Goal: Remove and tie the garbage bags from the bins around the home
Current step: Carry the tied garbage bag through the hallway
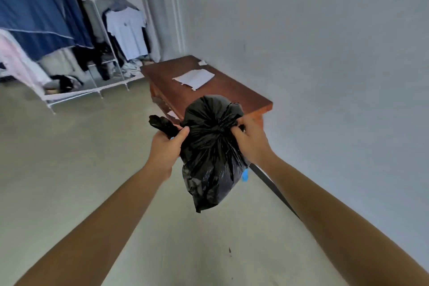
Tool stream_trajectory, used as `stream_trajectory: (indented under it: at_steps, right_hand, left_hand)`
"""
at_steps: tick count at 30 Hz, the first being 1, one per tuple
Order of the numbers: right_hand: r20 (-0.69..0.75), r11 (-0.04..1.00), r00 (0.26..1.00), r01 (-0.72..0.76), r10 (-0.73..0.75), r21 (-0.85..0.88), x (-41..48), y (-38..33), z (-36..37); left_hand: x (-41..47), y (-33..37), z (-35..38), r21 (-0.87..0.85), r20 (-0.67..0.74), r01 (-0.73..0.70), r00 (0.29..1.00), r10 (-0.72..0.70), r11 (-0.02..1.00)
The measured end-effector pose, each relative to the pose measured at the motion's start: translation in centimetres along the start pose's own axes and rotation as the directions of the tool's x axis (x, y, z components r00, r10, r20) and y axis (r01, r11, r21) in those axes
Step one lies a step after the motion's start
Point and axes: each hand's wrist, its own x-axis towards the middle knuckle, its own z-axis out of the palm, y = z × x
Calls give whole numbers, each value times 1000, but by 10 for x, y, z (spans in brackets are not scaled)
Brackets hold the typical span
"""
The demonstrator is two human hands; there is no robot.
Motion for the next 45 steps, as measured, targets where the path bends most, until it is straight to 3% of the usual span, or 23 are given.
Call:
stream_trajectory:
  at_steps: [4, 8, 17, 25, 35, 45]
  right_hand:
    - [135, 987, 978, 154, -159, 42, 54, -100, 111]
    - [254, 958, 926, 252, -279, 136, 81, -197, 211]
    - [381, 874, 796, 360, -470, 325, 133, -326, 401]
    - [408, 817, 724, 387, -556, 428, 244, -382, 580]
    - [455, 803, 682, 357, -573, 477, 426, -509, 786]
    - [515, 771, 582, 388, -630, 505, 513, -637, 1049]
  left_hand:
    - [35, 27, -133, -47, -200, -74, 978, 63, 996]
    - [53, 50, -253, -48, -400, -142, 910, 111, 989]
    - [112, 50, -441, -107, -632, -201, 770, 90, 974]
    - [244, 42, -572, -84, -710, -195, 699, 78, 977]
    - [447, 98, -746, -41, -772, -177, 631, 82, 983]
    - [585, 74, -983, -71, -848, -237, 525, 66, 969]
